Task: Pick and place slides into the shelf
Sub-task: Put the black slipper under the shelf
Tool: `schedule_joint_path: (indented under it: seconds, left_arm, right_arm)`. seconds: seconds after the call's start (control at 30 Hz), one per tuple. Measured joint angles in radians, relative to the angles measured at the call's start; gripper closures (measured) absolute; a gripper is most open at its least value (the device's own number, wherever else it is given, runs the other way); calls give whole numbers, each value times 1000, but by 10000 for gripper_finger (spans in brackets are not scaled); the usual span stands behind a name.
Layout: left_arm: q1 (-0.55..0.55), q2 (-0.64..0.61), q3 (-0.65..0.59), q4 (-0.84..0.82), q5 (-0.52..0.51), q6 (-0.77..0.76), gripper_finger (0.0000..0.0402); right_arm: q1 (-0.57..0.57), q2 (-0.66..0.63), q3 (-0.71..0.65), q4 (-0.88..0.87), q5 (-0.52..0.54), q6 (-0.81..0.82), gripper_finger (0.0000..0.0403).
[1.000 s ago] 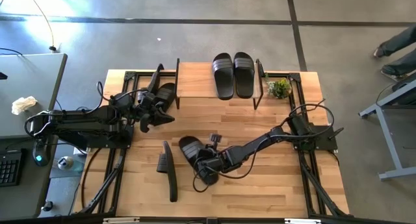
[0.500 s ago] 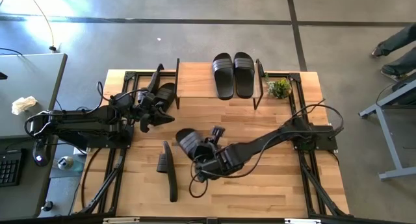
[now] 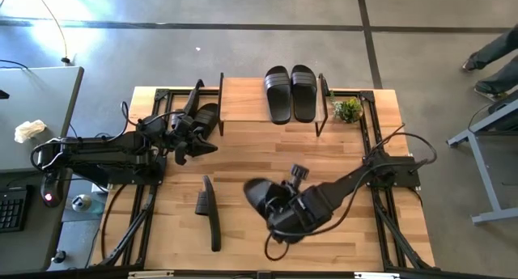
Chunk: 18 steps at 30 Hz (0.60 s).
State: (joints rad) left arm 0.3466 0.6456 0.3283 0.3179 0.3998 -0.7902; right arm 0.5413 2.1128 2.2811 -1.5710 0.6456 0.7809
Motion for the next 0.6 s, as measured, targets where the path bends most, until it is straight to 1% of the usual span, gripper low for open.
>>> schedule_joint_path:
  seconds: [0.1, 0.17, 0.23, 0.27, 0.37, 0.43, 0.53, 0.57, 0.6]
  left_arm:
    - [0, 0, 0, -19, 0, 0, 401]
    - [0, 0, 0, -20, 0, 0, 401]
    - [0, 0, 0, -30, 0, 0, 401]
    - [0, 0, 0, -34, 0, 0, 401]
    - [0, 0, 0, -33, -1, 0, 401]
    - [0, 0, 0, -33, -1, 0, 401]
    - [0, 0, 0, -33, -1, 0, 401]
    - [0, 0, 0, -33, -1, 0, 401]
    - [0, 0, 0, -32, -1, 0, 401]
  right_arm:
    - [37, -4, -92, 3, -107, 107, 403]
    - [74, -7, -173, 0, -151, 204, 403]
    - [118, -7, -255, 1, -144, 344, 403]
    - [140, -8, -300, 1, -121, 434, 403]
    - [203, -8, -439, 4, -56, 731, 403]
    - [231, -8, -545, 2, -60, 926, 403]
    - [245, -8, -703, 0, -56, 1213, 403]
    - [242, -8, -746, -2, -42, 1280, 403]
    - [232, -8, -781, 2, -36, 1302, 403]
